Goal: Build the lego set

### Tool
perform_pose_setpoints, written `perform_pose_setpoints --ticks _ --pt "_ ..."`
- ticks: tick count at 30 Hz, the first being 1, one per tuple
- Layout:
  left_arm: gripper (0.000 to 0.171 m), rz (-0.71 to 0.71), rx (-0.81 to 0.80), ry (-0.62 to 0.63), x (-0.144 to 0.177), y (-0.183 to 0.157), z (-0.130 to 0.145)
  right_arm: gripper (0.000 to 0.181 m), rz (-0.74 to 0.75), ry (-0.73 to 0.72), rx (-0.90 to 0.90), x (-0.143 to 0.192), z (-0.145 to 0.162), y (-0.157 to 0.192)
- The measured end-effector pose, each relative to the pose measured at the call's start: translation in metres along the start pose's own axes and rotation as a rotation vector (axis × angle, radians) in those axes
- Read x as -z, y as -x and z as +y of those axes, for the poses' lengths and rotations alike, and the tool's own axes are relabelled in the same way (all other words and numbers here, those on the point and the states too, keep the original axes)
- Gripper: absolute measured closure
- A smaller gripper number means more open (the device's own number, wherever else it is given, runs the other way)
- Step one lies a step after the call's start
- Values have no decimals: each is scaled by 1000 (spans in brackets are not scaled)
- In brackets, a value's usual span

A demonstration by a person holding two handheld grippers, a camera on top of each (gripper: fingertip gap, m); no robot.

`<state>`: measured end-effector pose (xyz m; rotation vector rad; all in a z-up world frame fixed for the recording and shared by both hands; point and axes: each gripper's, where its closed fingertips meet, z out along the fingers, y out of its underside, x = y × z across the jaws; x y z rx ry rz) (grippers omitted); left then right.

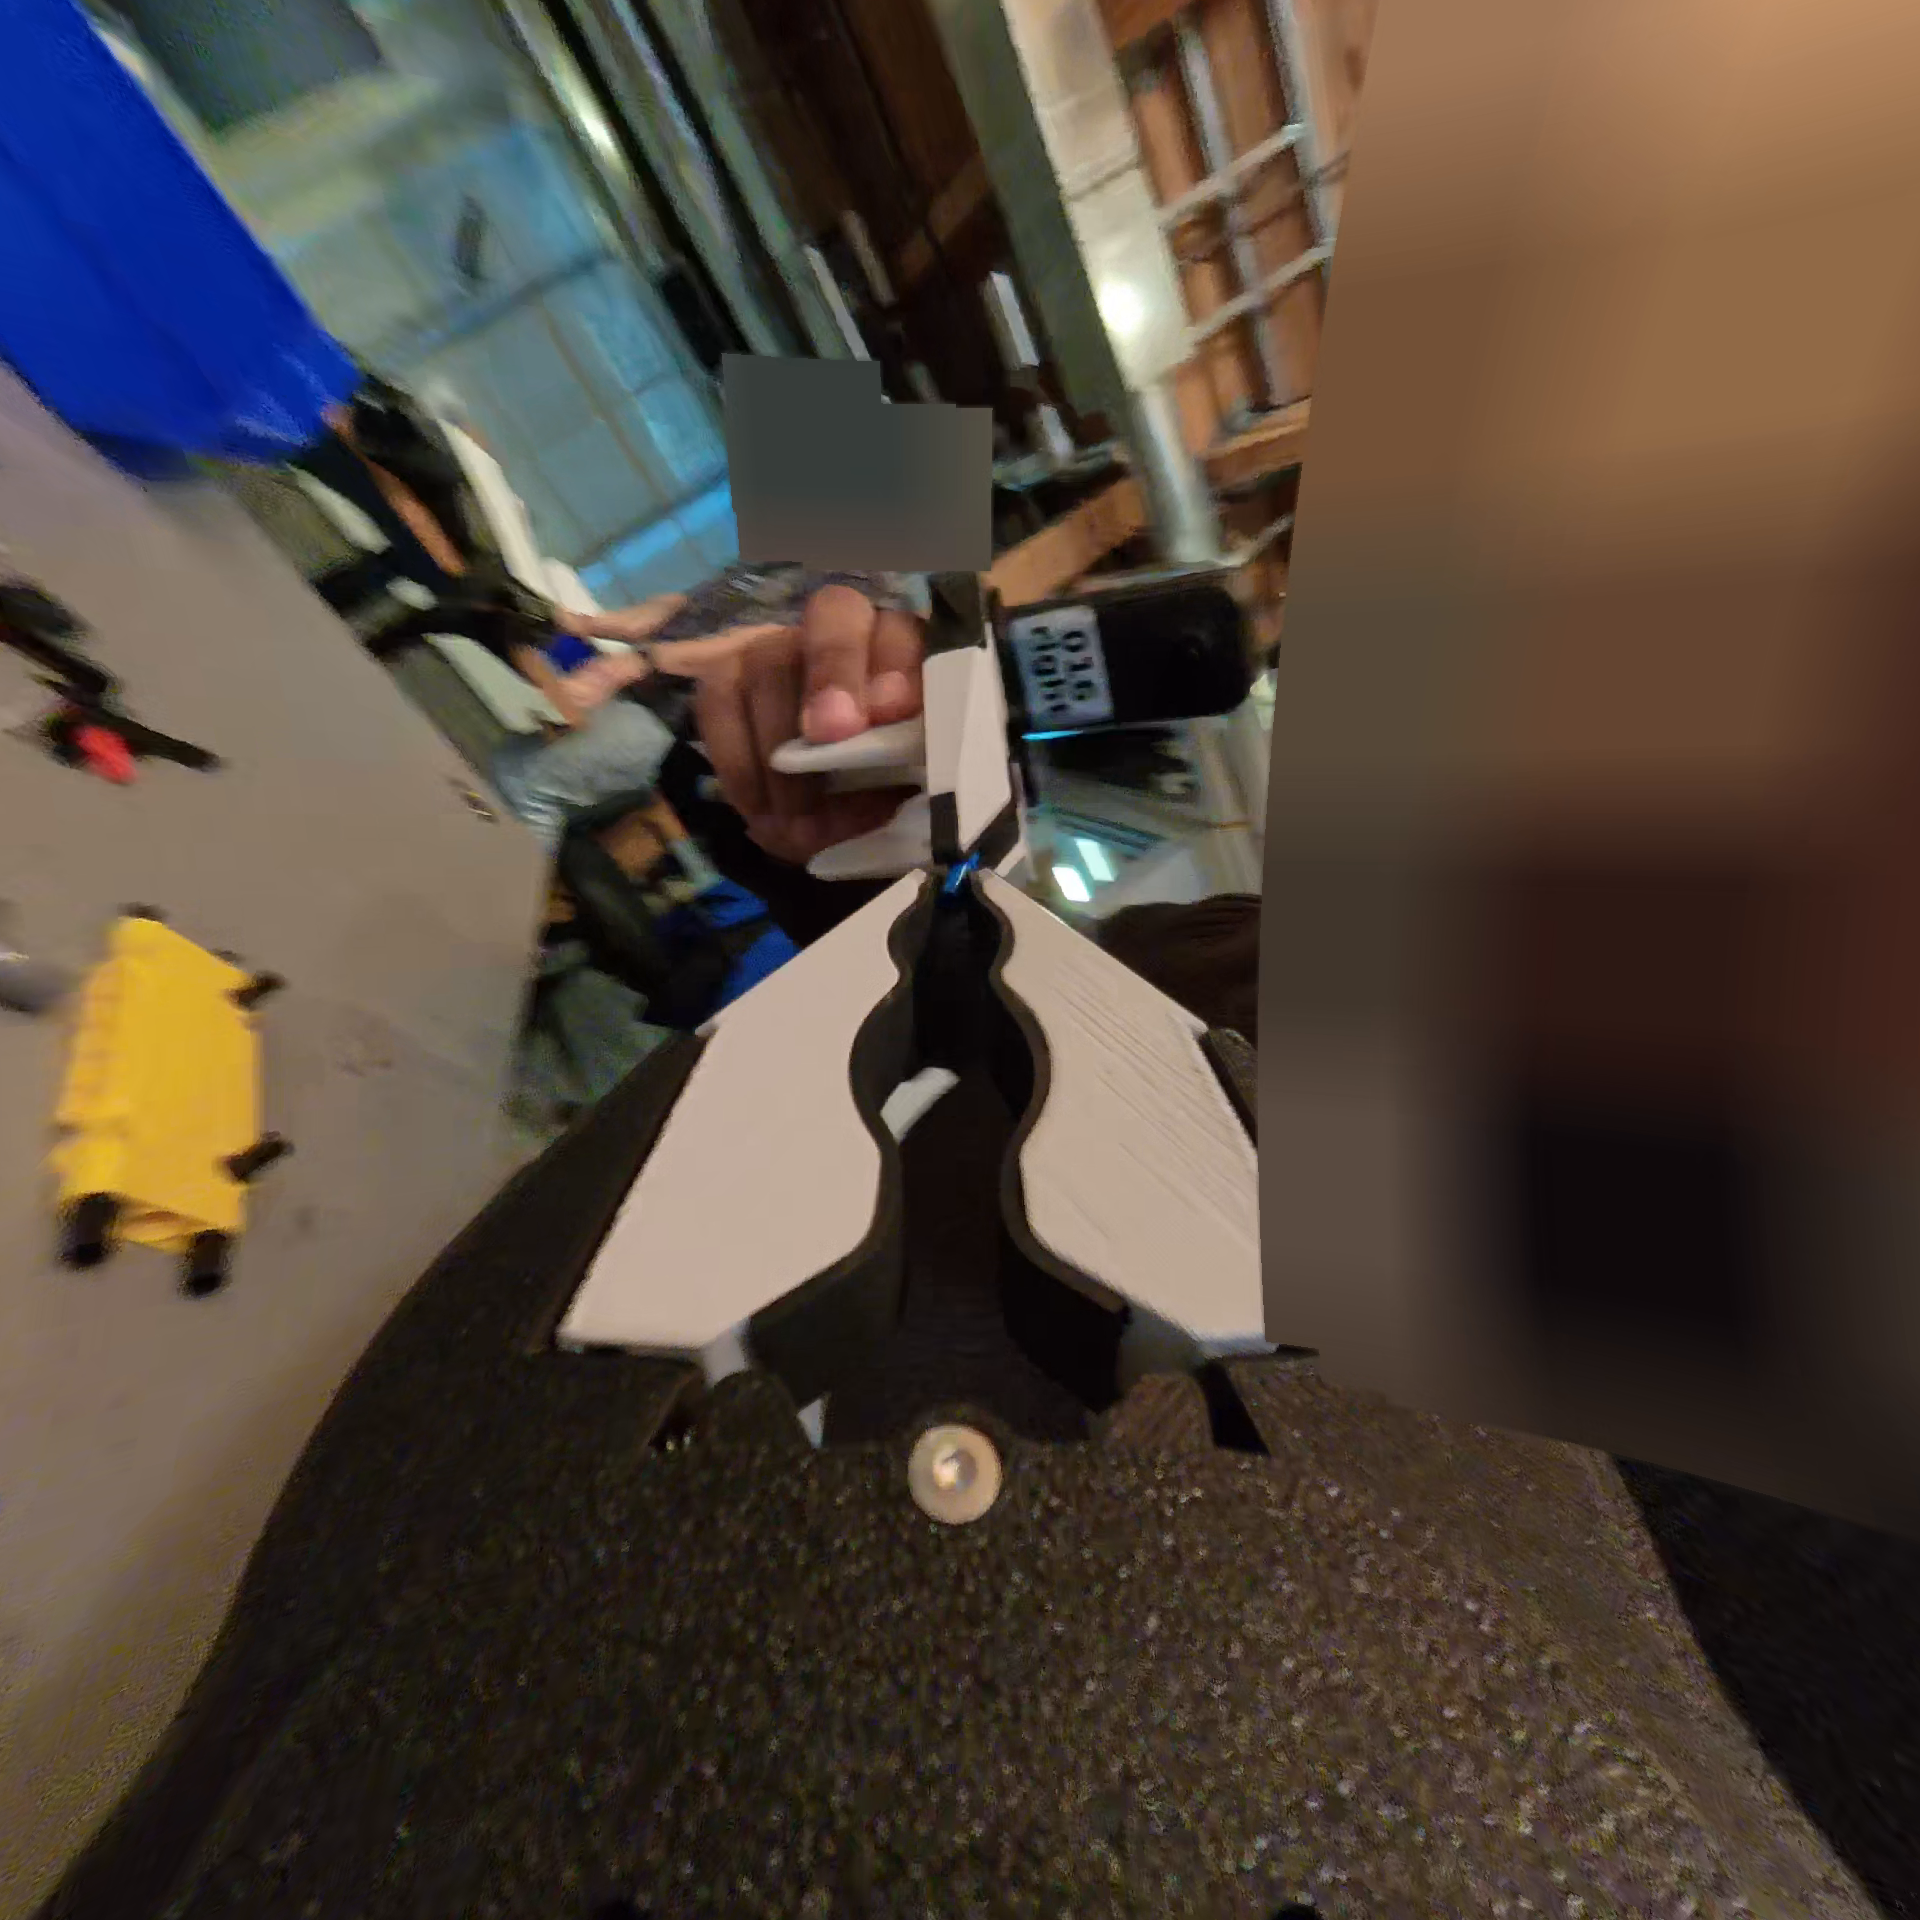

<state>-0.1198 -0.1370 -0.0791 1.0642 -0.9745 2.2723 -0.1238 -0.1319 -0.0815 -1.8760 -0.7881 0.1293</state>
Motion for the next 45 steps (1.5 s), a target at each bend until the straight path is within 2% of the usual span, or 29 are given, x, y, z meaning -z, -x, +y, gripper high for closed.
perform_pose_setpoints --ticks 1,2,4,6,8,10,12,16,19,23,29,32,37,45 --pt "162 -69 -65 -5 2 5 -3 177 18 21 -25 0 4 -5" --pt "150 -138 -146 5 4 9 -4 177 38 56 -51 1 12 -12" --pt "144 -331 -357 75 10 25 -4 177 66 197 -114 2 40 -26" --pt "134 -563 -552 183 17 50 -1 177 55 405 -179 4 80 -36" --pt "129 -756 -682 314 23 73 7 177 -1 615 -217 7 116 -36" --pt "129 -908 -782 404 30 91 11 177 -70 728 -220 5 132 -32" --pt "129 -983 -865 446 34 100 12 177 -140 814 -197 2 139 -27" --pt "129 -990 -846 553 34 113 24 177 -205 914 -138 -4 144 -27" --pt "129 -992 -806 562 35 118 23 177 -232 940 -130 -6 143 -28" --pt "129 -995 -831 577 34 119 24 177 -256 962 -139 -6 144 -25" --pt "129 -975 -798 642 32 122 31 177 -258 958 -143 -5 146 -23" --pt "129 -968 -782 636 30 121 29 177 -257 950 -139 -5 146 -22" --pt "129 -1073 -901 707 35 131 14 177 -247 939 -108 -6 144 -23" --pt "129 -991 -756 729 31 133 25 177 -268 928 -108 -7 145 -21"
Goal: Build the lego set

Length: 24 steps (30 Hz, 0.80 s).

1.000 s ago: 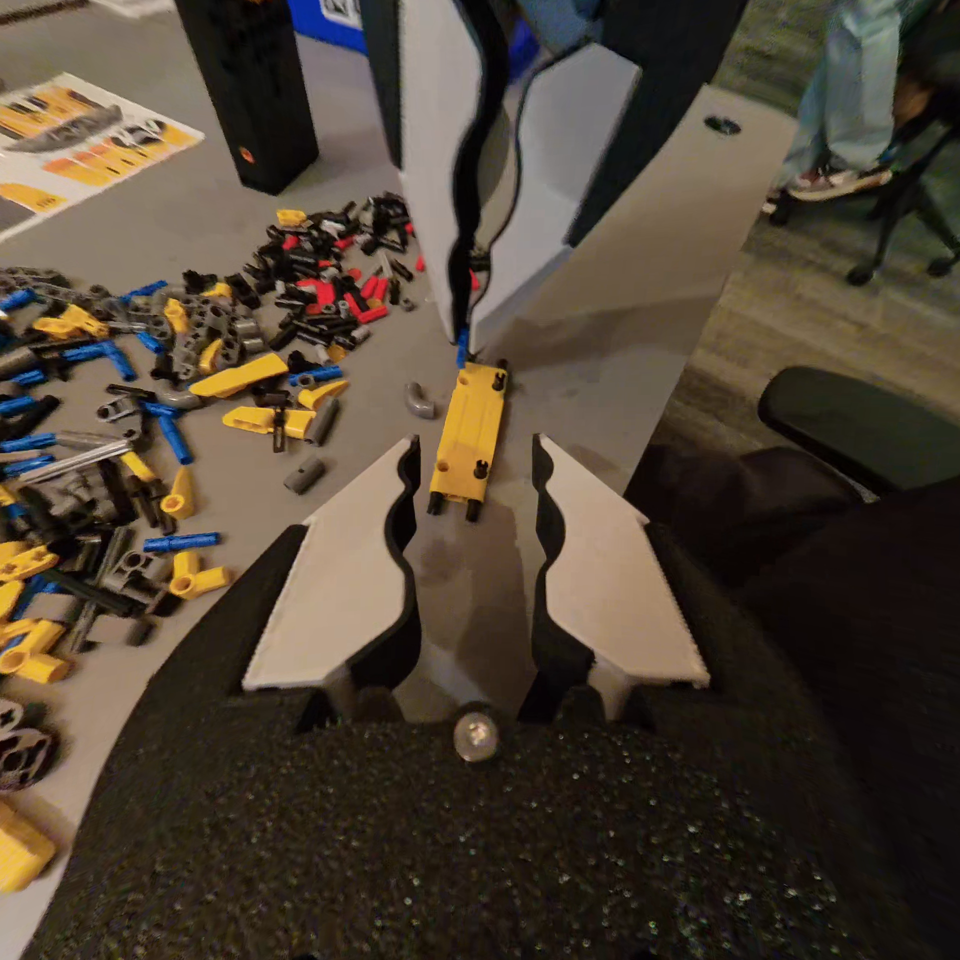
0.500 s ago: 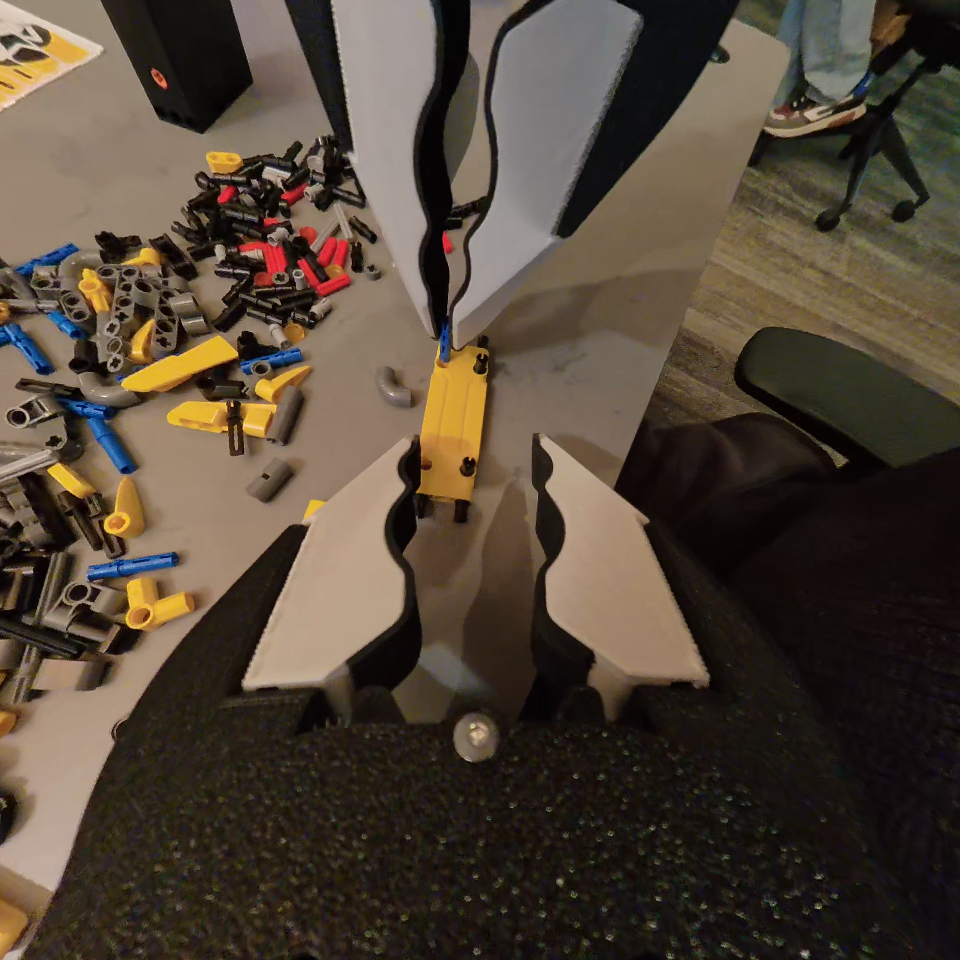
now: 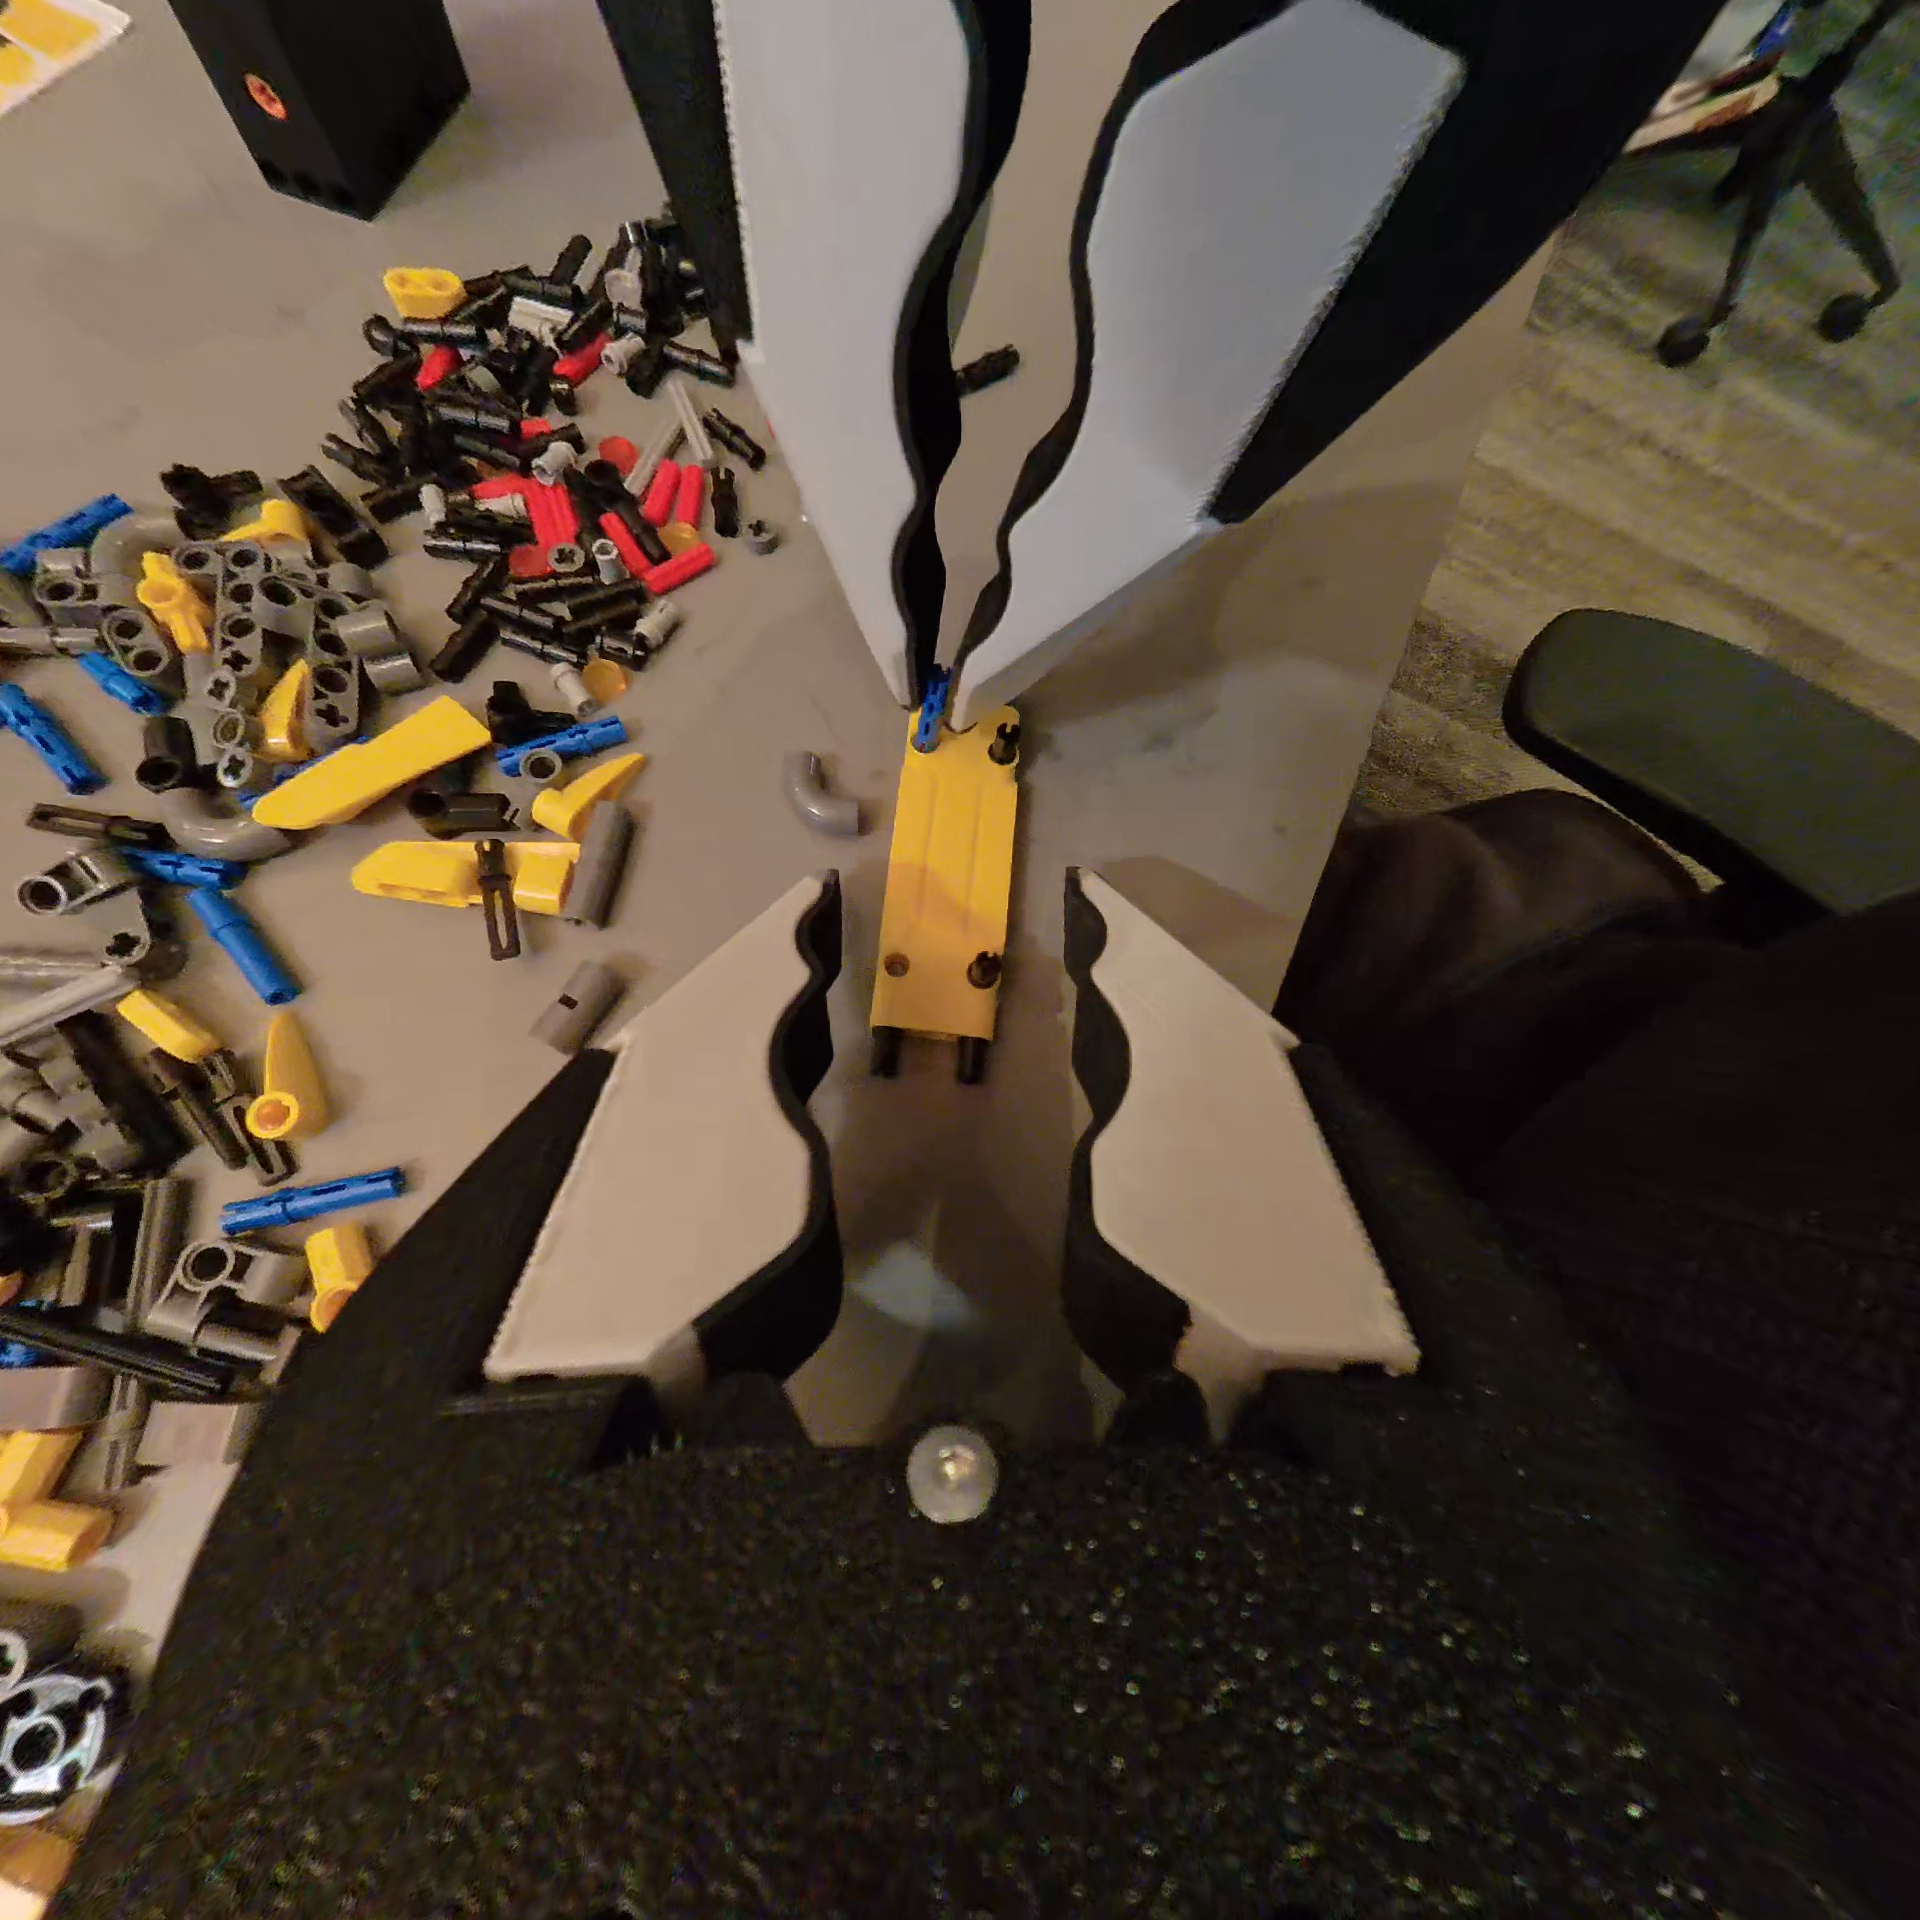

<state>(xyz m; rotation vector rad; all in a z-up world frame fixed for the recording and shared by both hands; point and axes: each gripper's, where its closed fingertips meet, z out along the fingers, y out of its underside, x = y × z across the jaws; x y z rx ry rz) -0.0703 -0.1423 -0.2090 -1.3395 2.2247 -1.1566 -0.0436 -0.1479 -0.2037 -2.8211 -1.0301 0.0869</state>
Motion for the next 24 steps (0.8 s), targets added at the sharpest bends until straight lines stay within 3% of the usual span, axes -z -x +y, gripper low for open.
perform_pose_setpoints --ticks 3,6,24 --pt "130 -3 3 24 -3 1 3 177 -3 2 0 0 0 0" --pt "147 -12 18 37 -4 4 5 177 -6 4 -10 0 1 -2" --pt "147 1 22 37 -4 3 5 177 -5 -22 -47 -1 -1 -2"
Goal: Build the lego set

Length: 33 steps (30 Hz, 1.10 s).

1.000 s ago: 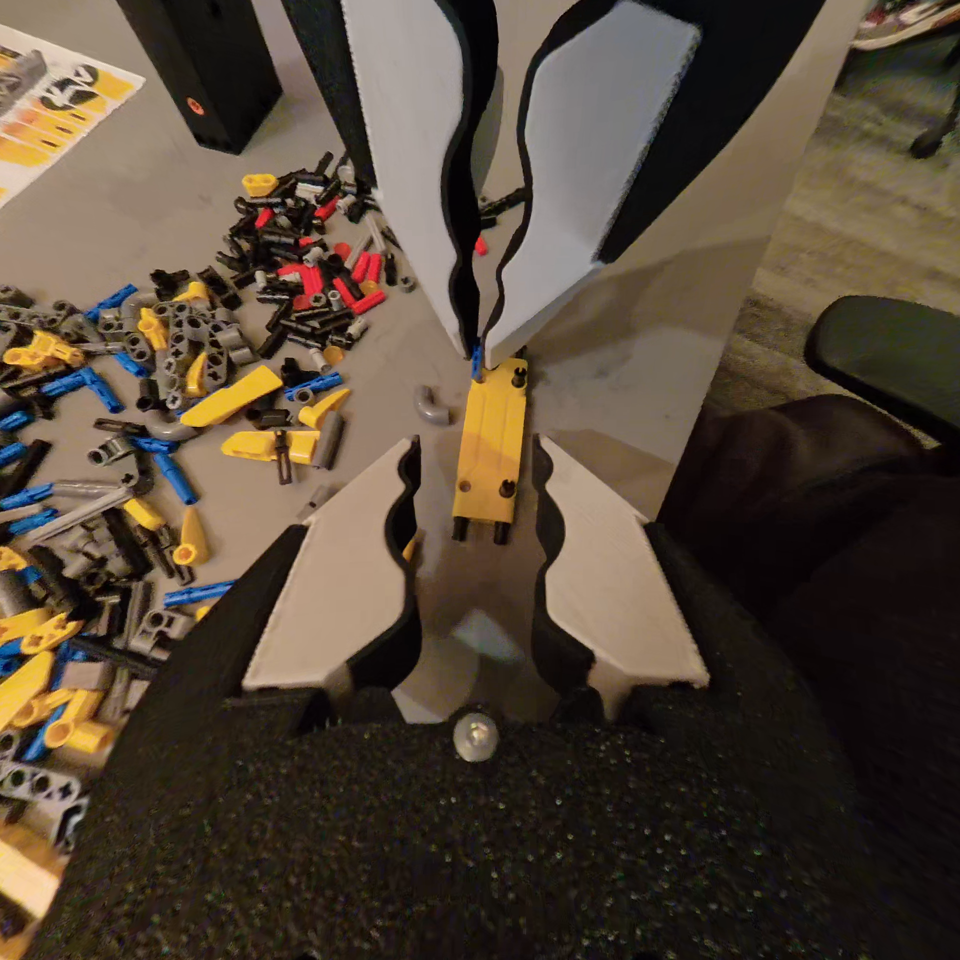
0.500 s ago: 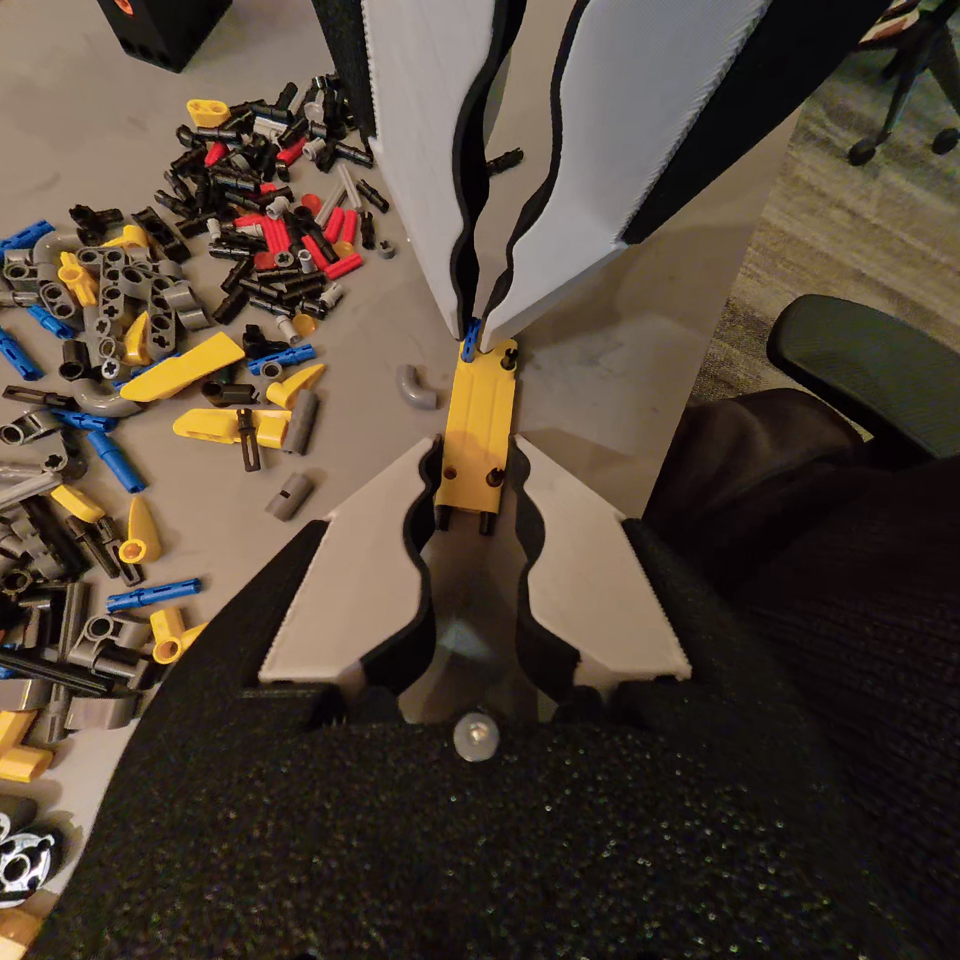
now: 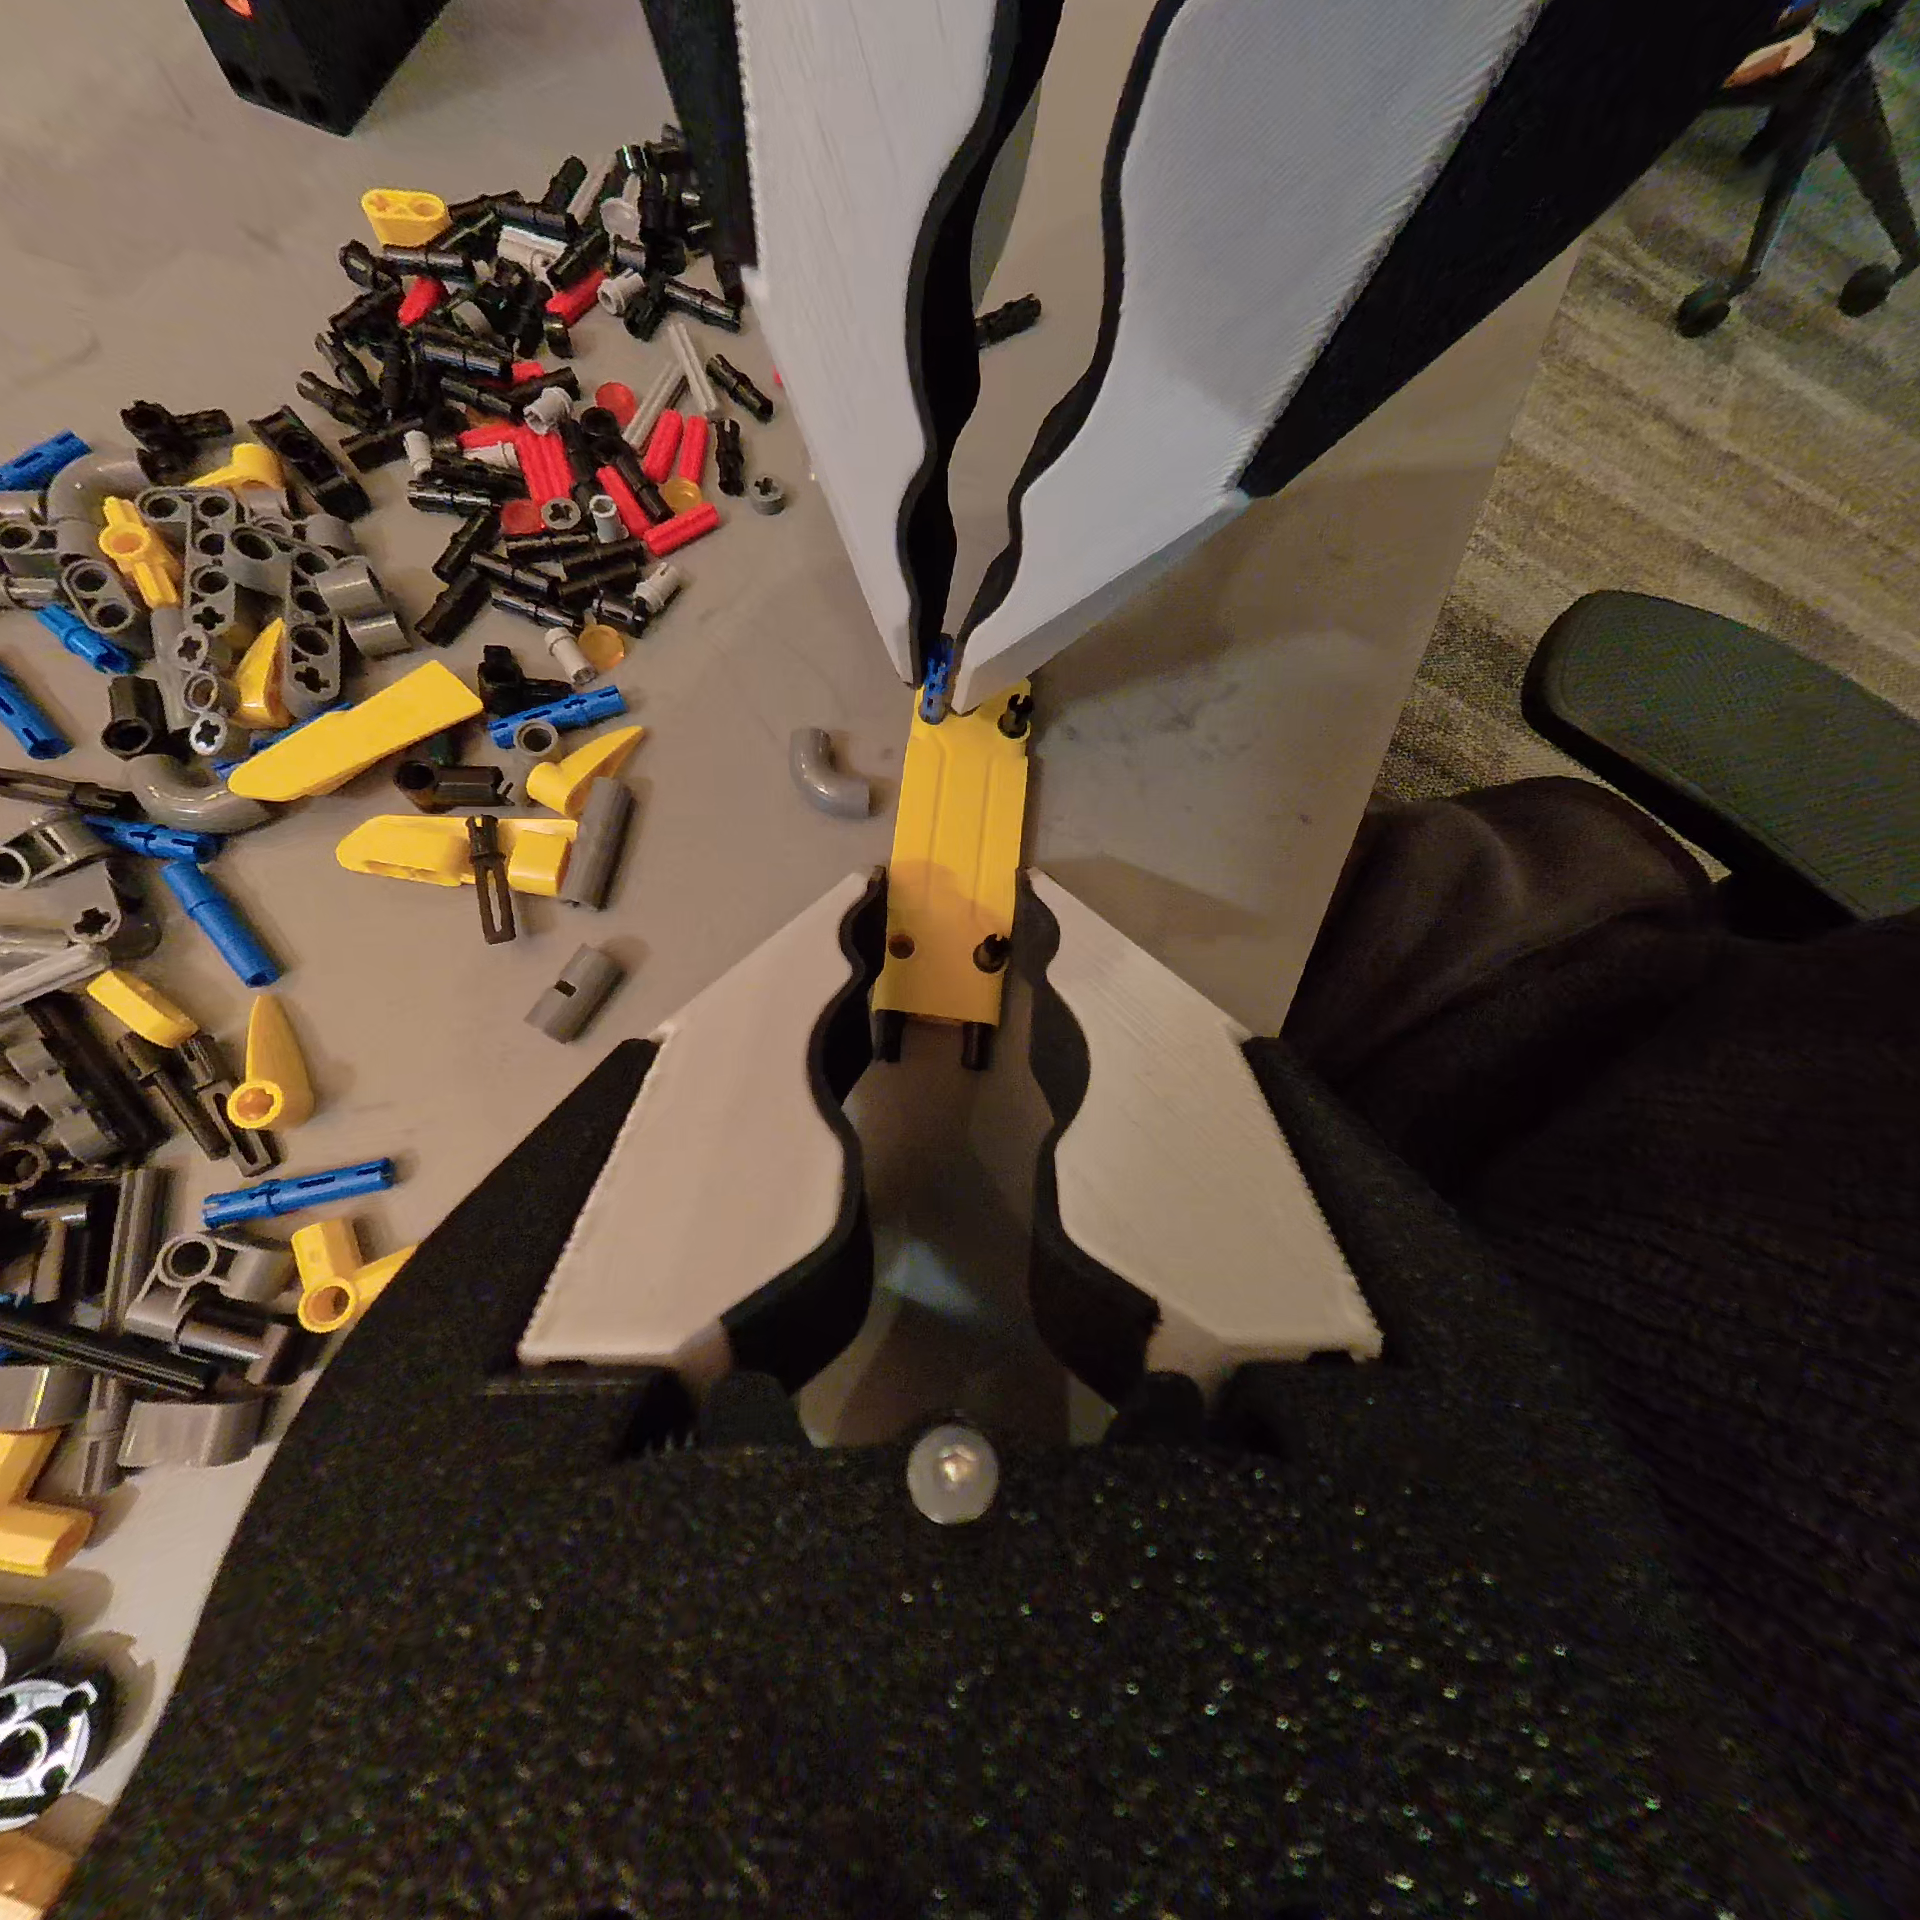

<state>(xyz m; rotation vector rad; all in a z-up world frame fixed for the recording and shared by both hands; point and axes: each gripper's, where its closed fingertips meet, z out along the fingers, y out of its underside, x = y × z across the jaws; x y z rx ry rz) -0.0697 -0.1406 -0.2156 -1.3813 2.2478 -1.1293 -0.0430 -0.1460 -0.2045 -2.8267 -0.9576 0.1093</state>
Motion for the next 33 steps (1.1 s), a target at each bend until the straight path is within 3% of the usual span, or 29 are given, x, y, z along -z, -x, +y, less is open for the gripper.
perform_pose_setpoints --ticks 6,16,28,30,33 --pt "147 3 3 0 0 0 0 177 -10 -51 -2 0 1 0" --pt "147 11 6 1 0 -1 0 177 7 -56 227 -6 4 2" --pt "147 17 -8 -4 0 -3 0 175 -74 -95 34 -7 5 2" --pt "147 44 -4 -48 4 -6 -6 160 -24 -116 14 -8 6 -2" --pt "145 75 12 -144 17 -10 -19 157 6 -225 -9 2 -1 1"
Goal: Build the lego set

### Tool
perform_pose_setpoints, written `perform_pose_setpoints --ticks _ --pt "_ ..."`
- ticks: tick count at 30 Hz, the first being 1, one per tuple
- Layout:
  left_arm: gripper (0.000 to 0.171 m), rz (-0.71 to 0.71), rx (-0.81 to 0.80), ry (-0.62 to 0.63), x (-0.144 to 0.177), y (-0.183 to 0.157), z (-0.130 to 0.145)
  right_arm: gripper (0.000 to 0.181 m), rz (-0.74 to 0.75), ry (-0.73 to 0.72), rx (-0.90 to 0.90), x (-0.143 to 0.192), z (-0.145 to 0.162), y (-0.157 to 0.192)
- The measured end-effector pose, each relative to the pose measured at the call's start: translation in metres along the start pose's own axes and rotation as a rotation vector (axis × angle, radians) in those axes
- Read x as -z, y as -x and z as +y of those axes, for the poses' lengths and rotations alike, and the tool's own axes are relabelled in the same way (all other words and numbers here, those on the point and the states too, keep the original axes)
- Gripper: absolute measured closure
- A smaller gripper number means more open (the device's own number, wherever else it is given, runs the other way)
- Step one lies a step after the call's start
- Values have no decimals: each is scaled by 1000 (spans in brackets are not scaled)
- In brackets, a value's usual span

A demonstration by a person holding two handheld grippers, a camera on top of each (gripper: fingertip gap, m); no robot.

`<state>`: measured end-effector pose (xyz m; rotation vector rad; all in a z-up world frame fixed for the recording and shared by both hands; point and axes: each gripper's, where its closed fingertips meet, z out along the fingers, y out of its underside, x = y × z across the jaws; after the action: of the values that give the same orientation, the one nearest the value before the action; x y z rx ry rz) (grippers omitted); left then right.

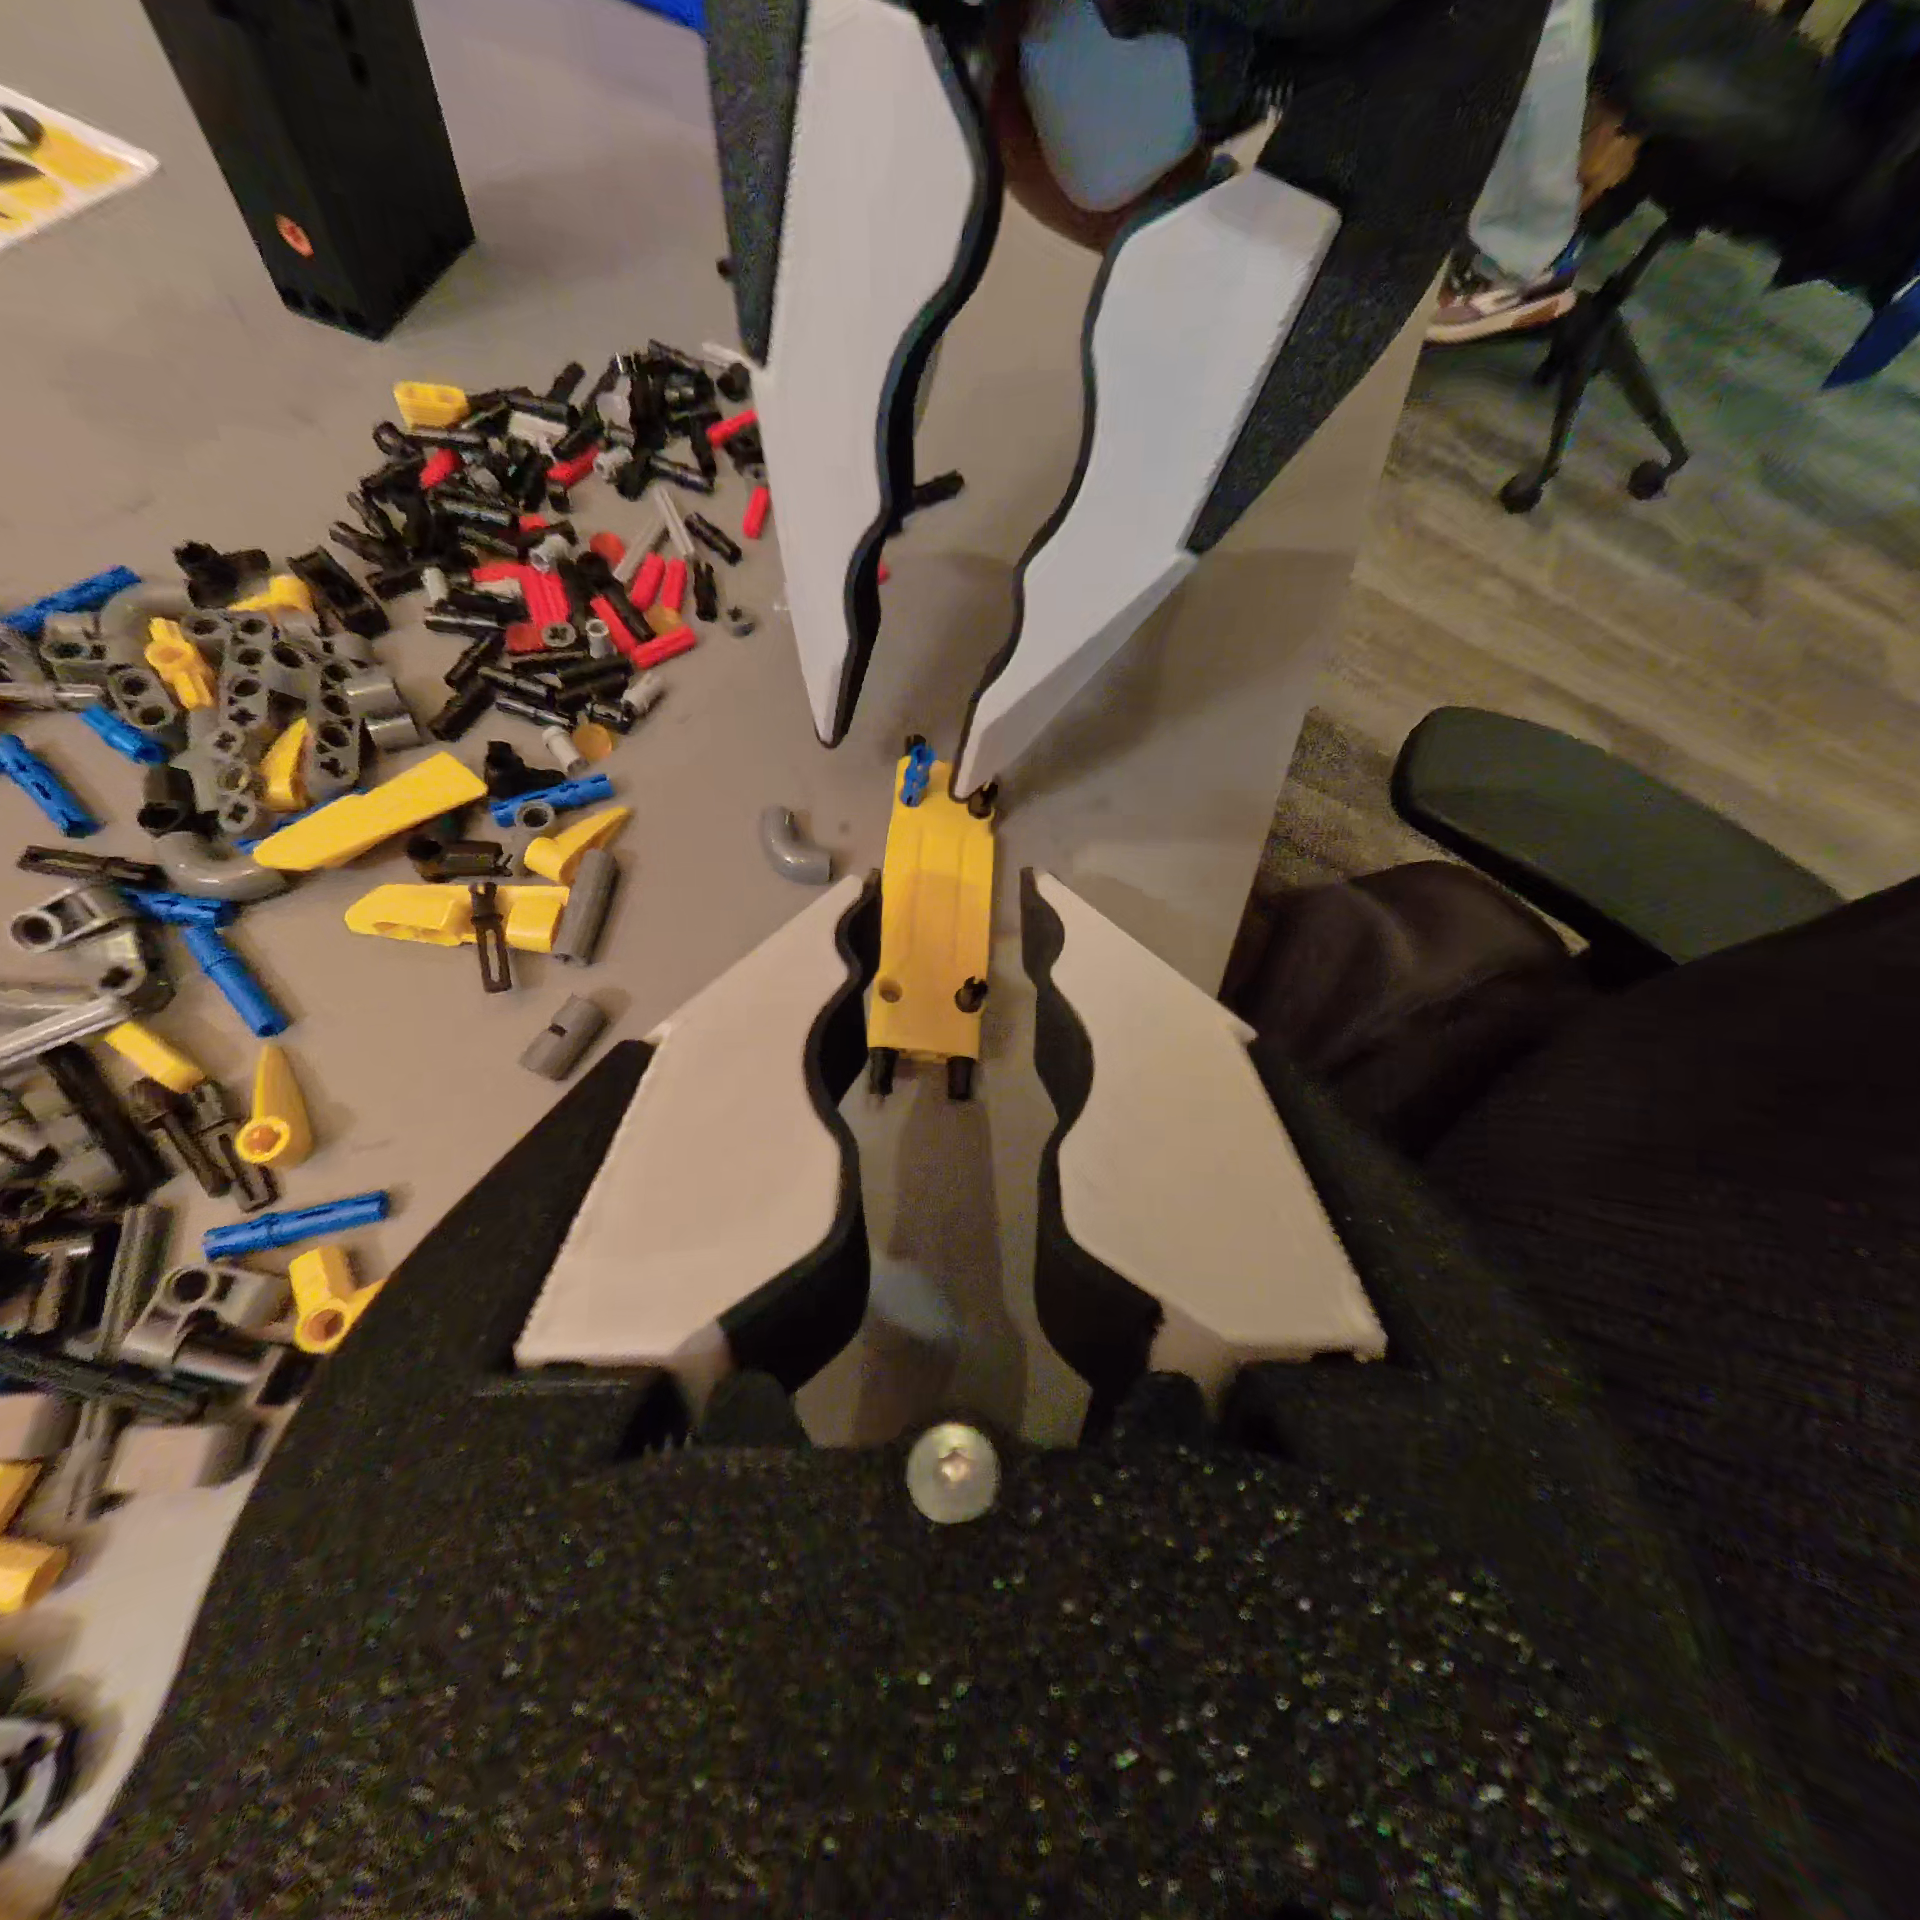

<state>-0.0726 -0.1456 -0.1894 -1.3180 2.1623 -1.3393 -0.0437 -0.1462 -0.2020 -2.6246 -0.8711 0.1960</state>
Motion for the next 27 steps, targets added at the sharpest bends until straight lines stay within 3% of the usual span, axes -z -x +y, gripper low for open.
perform_pose_setpoints --ticks 6,10,15,20,27 --pt "142 -62 37 -74 52 6 -4 152 102 -216 -118 30 -19 1" --pt "141 -204 90 -100 83 32 17 152 203 -313 -141 33 -34 9" --pt "138 -253 96 -2 72 43 46 152 249 -324 -104 4 -60 21" --pt "136 -294 23 49 65 47 51 153 257 -318 -84 -23 -88 12" --pt "141 -299 5 71 58 52 58 161 128 -315 -143 -38 -103 6"
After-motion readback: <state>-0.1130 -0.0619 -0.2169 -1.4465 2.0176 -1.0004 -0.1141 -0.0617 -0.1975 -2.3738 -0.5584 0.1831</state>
